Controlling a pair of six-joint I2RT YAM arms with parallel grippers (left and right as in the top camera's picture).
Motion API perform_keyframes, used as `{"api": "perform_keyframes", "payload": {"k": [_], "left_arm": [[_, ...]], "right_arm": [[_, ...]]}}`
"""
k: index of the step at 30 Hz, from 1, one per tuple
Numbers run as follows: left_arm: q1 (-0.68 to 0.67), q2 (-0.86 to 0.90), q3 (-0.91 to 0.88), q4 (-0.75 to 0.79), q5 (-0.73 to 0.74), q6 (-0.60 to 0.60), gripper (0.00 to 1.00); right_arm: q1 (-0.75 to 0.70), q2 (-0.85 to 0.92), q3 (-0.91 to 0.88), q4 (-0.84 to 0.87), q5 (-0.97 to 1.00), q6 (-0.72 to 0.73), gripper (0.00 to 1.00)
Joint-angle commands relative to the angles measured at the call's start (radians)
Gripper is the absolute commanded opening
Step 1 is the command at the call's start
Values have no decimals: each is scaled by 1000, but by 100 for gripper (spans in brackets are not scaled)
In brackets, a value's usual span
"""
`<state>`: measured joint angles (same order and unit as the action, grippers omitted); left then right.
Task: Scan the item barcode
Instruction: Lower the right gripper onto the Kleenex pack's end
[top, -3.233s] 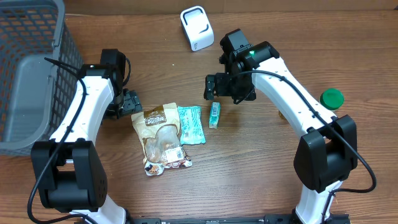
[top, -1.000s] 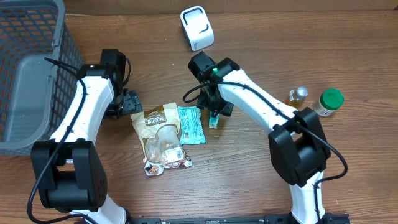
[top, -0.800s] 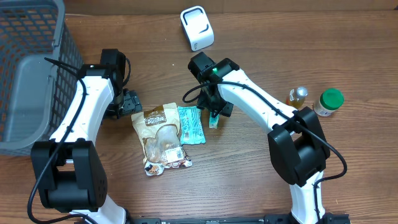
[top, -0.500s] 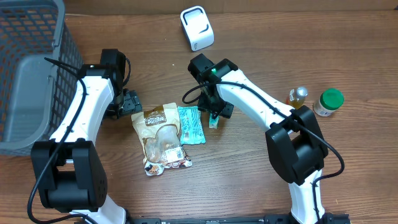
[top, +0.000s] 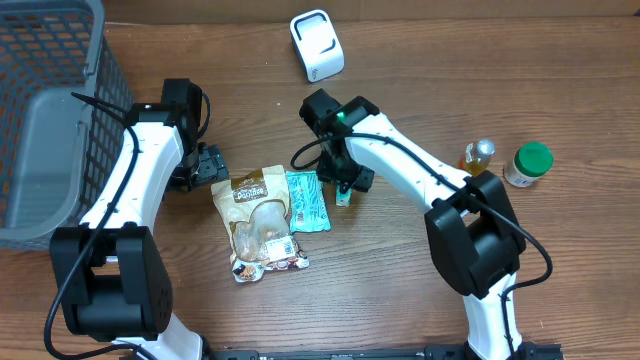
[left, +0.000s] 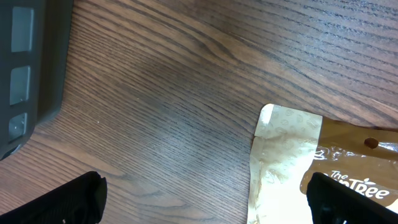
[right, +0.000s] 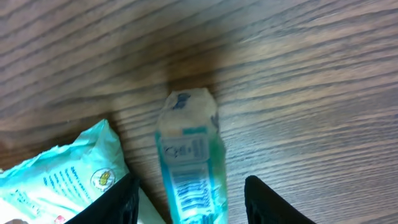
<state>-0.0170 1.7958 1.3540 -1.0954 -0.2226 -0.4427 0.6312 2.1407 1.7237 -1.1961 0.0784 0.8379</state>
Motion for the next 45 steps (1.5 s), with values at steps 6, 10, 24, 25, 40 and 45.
{"api": "perform_keyframes", "payload": {"k": [6,10,24,25,40,45], "left_arm": [[3,11,0,1,-20,-7,100],[3,11,0,1,-21,-7,100],[3,11,0,1,-20,-7,100],[3,11,0,1,-20,-7,100],[3,11,0,1,-20,-7,99],[3,11,0,1,-20,-7,99]], "right_arm": [[23,13,-3,2,38,3,51],[23,13,-3,2,45,3,51],[23,13,-53,32,82,-55,51],[23,13,-58,32,84,-78,51],[23,13,-74,65,85,-109,37],[22,13,-74,76,86,-109,14]]}}
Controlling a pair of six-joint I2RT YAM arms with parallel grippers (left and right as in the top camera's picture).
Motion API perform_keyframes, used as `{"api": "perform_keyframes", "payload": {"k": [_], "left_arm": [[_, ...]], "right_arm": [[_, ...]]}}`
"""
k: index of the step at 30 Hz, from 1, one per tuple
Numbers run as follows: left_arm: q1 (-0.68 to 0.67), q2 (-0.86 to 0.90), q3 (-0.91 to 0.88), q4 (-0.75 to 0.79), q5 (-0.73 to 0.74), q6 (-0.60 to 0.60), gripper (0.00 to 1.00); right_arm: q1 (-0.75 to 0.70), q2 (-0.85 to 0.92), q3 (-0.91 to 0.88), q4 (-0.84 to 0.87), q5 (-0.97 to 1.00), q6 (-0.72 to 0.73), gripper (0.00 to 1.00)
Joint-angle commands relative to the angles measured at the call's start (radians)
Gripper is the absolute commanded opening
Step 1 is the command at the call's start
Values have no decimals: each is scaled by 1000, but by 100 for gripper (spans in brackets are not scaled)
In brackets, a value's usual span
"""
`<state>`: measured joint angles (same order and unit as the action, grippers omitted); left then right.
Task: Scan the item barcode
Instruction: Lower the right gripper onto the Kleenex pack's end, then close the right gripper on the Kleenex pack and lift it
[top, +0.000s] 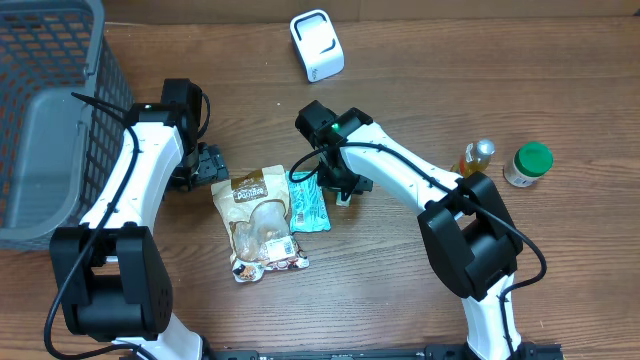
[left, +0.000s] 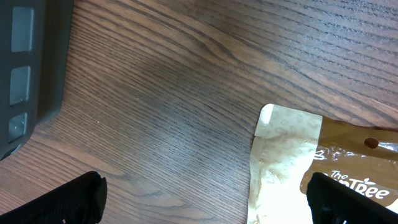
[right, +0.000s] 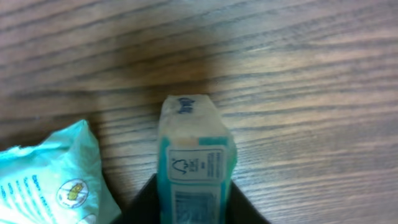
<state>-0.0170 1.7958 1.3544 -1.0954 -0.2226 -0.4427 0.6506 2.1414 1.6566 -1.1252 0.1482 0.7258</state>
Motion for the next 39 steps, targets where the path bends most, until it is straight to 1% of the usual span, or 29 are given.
{"api": "perform_keyframes", "payload": {"k": [1,2,3,4,5,6,8,9,11,12,14,19,21,23,25,28,34,39], "left_arm": [[3,11,0,1,-20,-7,100],[3,11,0,1,-20,-7,100],[3,11,0,1,-21,-7,100],[3,11,0,1,-21,-7,100],[3,11,0,1,-20,-7,100],[3,11,0,1,-21,-7,100],[3,11,0,1,-20,-7,100],[3,11,0,1,-20,-7,99],[3,11,0,1,-20,-7,100],[3,11,0,1,-21,-7,100],[3,11,0,1,-20,-7,100],[3,11,0,1,-20,-7,99],[3,11,0,1,-21,-7,100],[3,11,0,1,-21,-7,100],[3,11,0,1,-20,-7,99],[3,11,0,1,-21,-7,100],[3,11,0,1,-21,-7,100],[3,11,0,1,-20,-7,100]], "right_arm": [[3,13,-7,7,16,3,14],[3,13,-7,11,16,3,15],[3,13,-7,15,16,3,20],[3,13,-7,21,16,2,35],[3,13,-7,26,17,2,53],[3,13,-7,34,17,2,56],[2,13,-7,55,24,2,56],[2,13,-7,63,31,2,53],[2,13,-7,74,47,2,44],[2,13,-7,75,50,3,36],[2,13,-7,72,50,3,30],[0,13,-7,62,69,3,27],[-6,13,-6,47,78,3,21],[-19,9,0,19,77,3,21],[-40,7,17,-20,76,3,15],[-74,4,35,-48,68,6,15],[-135,3,34,-35,-2,6,17],[-146,3,34,-21,-15,6,24]]}}
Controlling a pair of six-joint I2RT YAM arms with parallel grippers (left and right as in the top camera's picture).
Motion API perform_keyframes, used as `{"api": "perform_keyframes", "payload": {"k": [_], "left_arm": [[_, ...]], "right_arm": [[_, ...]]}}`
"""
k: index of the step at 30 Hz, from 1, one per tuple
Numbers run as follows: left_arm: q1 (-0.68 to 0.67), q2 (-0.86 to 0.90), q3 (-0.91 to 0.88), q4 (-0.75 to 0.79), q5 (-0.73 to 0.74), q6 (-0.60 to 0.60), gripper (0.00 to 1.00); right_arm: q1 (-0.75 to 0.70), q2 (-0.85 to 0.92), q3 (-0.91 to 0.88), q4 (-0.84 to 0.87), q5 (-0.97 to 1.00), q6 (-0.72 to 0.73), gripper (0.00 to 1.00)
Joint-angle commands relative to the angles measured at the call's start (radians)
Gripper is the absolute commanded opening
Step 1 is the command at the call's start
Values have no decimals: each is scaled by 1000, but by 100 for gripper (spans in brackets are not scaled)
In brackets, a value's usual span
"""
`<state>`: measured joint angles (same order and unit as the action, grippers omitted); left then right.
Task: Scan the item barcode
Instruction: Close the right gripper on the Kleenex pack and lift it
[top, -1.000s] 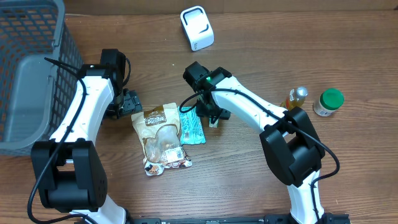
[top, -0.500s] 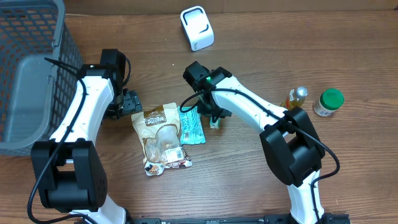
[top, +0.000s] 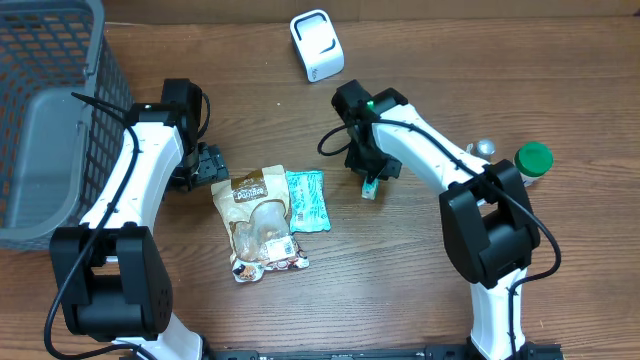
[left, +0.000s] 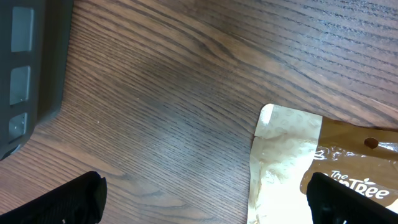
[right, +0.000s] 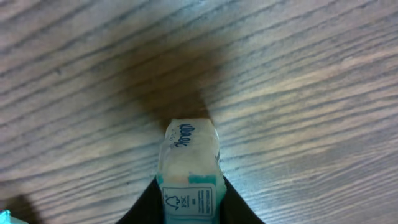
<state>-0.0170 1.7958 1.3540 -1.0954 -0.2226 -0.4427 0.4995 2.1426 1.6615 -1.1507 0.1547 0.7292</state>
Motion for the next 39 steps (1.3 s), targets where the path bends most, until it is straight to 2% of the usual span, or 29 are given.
{"api": "perform_keyframes", "payload": {"k": [1,2,8,12,17,20,28,31,33,37,39], "left_arm": [[3,11,0,1,-20,-7,100],[3,11,0,1,-21,-7,100],[3,11,0,1,-20,-7,99],[3,11,0,1,-20,-7,100],[3,11,0,1,-20,-7,100],[3,11,0,1,-20,-7,100],[3,11,0,1,-20,-7,100],[3,11,0,1,-20,-7,100],[3,11,0,1,-20,-7,99],[3,11,0,1,-21,-7,100],[3,11,0,1,-21,-7,100]], "right_arm": [[5,2,29,5,-22,2,27],[5,2,29,5,-22,2,29],[5,2,29,5,-21,2,58],[5,2,29,5,-21,2,65],[5,2,29,4,-21,2,68],[2,-1,34,-1,-22,-2,66],[-24,-10,153,-108,-34,-27,65],[-26,-10,161,-145,-64,-27,61],[-27,-10,160,-166,-59,-27,51],[-39,-10,159,-156,-17,-27,21],[-49,-10,159,-150,-10,-26,11]]}}
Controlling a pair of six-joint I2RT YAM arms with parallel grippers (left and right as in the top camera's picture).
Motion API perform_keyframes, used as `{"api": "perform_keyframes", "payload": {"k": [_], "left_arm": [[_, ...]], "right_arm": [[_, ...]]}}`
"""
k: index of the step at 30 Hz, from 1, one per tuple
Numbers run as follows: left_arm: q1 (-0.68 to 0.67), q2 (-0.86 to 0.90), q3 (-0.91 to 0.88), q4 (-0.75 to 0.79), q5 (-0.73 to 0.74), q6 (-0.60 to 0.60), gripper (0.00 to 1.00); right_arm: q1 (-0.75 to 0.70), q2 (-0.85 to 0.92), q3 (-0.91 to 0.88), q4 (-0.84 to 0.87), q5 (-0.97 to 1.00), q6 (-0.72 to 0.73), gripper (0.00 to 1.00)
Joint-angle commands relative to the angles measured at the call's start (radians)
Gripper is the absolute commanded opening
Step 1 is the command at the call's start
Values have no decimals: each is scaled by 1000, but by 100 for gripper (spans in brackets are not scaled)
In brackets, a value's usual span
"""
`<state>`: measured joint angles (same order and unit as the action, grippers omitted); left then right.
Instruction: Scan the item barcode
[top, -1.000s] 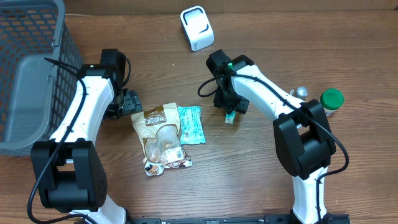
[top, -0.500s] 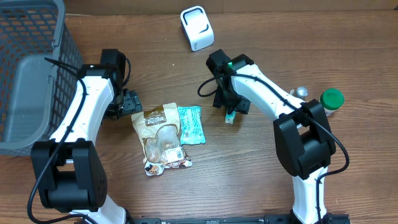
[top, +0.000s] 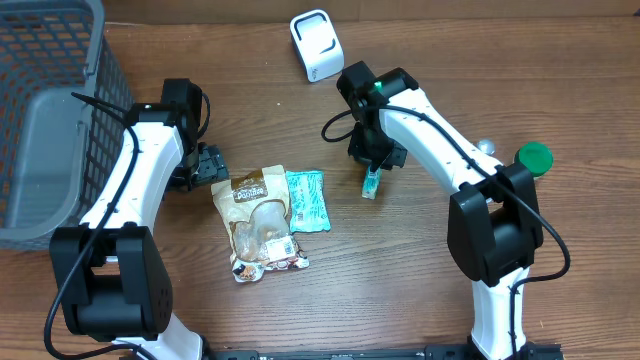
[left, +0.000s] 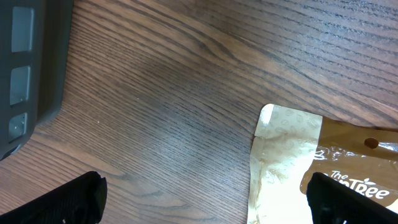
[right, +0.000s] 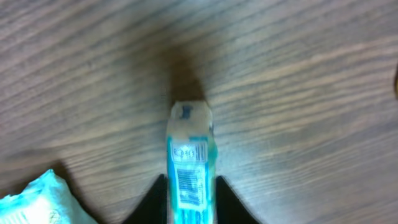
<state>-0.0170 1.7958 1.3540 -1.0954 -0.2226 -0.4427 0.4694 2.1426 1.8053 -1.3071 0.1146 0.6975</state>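
Note:
My right gripper (top: 373, 165) is shut on a small teal pack (top: 371, 184), held above the table right of the packets. In the right wrist view the small teal pack (right: 189, 158) stands between the dark fingers (right: 160, 198), its barcode label facing the camera. The white scanner (top: 317, 45) stands at the back of the table, apart from the pack. My left gripper (top: 205, 165) rests open at the top left corner of a brown pouch (top: 258, 222); the left wrist view shows its fingertips (left: 65, 199) wide apart with the brown pouch (left: 289, 162) beside them.
A flat teal packet (top: 307, 200) lies right of the pouch. A grey basket (top: 45, 120) fills the left side. A small bottle (top: 484, 147) and a green-lidded jar (top: 530, 160) stand at the right, behind my right arm.
My right gripper, still shut on the small teal pack, stands a little farther back and higher over the table. The pack's barcode label now shows in the right wrist view. The left arm is unchanged.
My right gripper stood open around the small teal pack lying beside the flat teal packet. Then it was shut on the pack there. Later it held the pack to the right of the packets, and now holds it higher. My left gripper stayed open by the pouch.

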Motion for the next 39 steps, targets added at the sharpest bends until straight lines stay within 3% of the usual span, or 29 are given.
{"api": "perform_keyframes", "payload": {"k": [1,14,39], "left_arm": [[3,11,0,1,-20,-7,99],[3,11,0,1,-20,-7,99],[3,11,0,1,-20,-7,100]], "right_arm": [[-26,-10,15,6,30,5,8],[-42,-8,-33,-48,11,8,4],[-42,-8,-59,-63,-5,8,4]]}}
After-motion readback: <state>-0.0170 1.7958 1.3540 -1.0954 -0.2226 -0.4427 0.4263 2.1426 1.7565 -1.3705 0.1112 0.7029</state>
